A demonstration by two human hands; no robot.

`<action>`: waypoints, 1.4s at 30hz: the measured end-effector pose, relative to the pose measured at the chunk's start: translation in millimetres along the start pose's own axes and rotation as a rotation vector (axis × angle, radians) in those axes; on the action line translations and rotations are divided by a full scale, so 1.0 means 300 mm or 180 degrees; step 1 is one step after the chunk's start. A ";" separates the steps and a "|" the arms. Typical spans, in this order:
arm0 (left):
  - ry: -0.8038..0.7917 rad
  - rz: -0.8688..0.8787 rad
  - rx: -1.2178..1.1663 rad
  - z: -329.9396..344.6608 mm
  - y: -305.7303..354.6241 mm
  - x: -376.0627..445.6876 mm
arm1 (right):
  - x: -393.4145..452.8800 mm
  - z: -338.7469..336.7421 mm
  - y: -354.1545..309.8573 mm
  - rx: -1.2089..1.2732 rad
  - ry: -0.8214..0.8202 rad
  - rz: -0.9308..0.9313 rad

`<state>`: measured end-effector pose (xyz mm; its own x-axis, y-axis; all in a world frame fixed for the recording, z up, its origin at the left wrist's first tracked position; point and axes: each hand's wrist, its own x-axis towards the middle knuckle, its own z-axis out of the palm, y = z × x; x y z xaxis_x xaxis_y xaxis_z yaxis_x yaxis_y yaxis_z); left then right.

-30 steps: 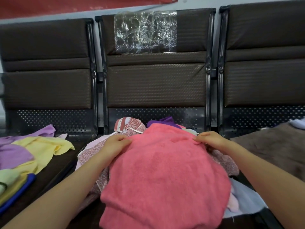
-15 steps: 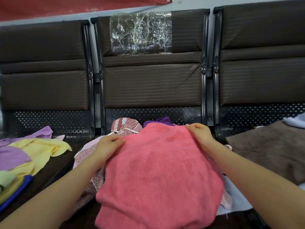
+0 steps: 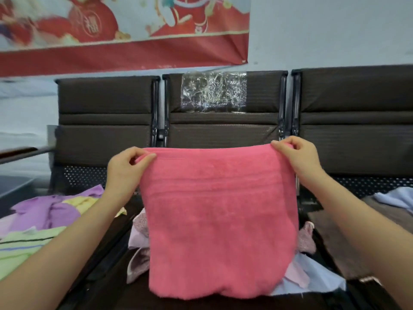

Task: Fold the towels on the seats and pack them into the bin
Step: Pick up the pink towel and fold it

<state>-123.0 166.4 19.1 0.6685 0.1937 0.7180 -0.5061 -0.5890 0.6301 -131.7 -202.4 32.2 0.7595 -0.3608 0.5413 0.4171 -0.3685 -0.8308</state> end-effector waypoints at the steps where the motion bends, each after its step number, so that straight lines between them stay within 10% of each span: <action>1: 0.0053 0.0044 -0.0044 -0.019 0.029 0.009 | 0.000 -0.015 -0.040 0.0061 0.0029 -0.0061; 12: 0.0519 0.0055 -0.0657 -0.283 0.269 0.005 | -0.180 -0.113 -0.477 0.1104 -0.0049 0.0021; 21: 0.0036 -0.0687 -0.2581 -0.393 0.429 0.057 | -0.253 -0.177 -0.637 0.1907 -0.0813 0.0699; 32: -0.1242 -0.0398 0.0434 -0.100 0.022 -0.105 | -0.254 -0.114 -0.056 -0.1051 -0.0533 0.0787; 42: -0.1363 -0.0815 0.0379 0.104 -0.218 -0.129 | -0.184 0.036 0.222 -0.1785 -0.0746 0.1077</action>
<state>-98.9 172.9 -59.1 0.9388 0.0193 0.3439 -0.2481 -0.6549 0.7139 -140.4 -197.9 -54.4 0.9163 -0.3627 0.1697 -0.1347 -0.6781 -0.7225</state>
